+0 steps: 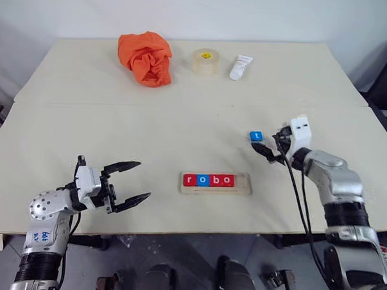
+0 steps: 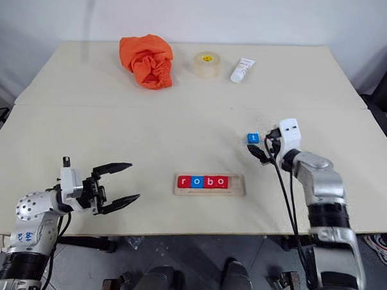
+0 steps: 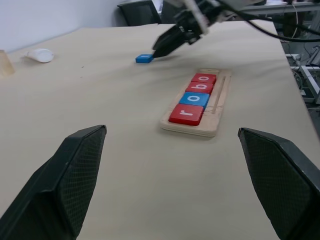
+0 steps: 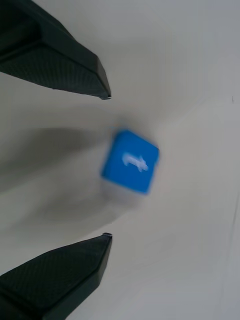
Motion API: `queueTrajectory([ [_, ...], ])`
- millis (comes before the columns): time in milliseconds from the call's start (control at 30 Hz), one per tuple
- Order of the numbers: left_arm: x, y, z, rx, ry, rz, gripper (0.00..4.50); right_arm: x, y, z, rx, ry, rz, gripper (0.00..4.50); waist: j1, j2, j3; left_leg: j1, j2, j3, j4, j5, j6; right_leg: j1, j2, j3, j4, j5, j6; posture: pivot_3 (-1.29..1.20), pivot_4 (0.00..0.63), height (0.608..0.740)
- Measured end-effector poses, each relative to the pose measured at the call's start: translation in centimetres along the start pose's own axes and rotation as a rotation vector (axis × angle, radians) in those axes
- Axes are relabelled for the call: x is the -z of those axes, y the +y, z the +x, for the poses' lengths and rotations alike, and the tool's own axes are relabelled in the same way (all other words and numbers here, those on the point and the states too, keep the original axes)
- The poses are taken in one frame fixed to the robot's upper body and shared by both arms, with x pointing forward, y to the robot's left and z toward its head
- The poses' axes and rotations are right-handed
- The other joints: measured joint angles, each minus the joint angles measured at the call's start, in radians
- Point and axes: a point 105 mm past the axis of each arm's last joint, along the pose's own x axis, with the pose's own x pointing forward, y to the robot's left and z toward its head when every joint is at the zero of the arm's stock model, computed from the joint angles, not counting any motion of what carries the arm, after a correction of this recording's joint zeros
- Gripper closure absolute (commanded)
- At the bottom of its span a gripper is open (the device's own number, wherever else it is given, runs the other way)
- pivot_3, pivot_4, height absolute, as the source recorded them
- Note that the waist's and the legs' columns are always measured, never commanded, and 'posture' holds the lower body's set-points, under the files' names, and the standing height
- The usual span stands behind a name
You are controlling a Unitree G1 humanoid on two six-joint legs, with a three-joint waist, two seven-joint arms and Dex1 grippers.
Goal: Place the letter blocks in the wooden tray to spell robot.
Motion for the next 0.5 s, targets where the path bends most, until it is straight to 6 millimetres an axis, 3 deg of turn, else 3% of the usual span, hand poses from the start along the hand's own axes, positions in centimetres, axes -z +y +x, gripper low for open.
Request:
queueTrajectory([
  [133,-0.1,-0.2,-0.3,-0.014,0.004,0.003,0.0,0.5,0.7,1.3,0.017,-0.001,0.0,0.02,-0.001,0.0,0.0,0.0,0.001,0.0,0.0,0.0,0.0,0.0,0.001,0.0,0.0,0.0,0.0,0.0,0.15,0.74],
  [333,0.0,-0.4,-0.4,-0.02,0.008,-0.003,0.0,0.8,1.7,1.7,0.007,-0.012,-0.001,0.02,-0.015,0.0,0.0,0.001,0.003,0.001,0.0,-0.001,-0.001,0.0,0.002,0.001,0.001,0.0,0.0,0.0,0.15,0.74],
  [500,-0.1,-0.4,-0.4,-0.018,0.008,-0.001,0.0,1.0,2.6,1.6,0.023,-0.017,-0.006,1.28,-0.02,0.0,0.0,0.003,0.005,0.003,0.0,-0.001,-0.003,0.0,0.005,0.003,0.001,0.0,-0.001,0.0,0.15,0.74],
])
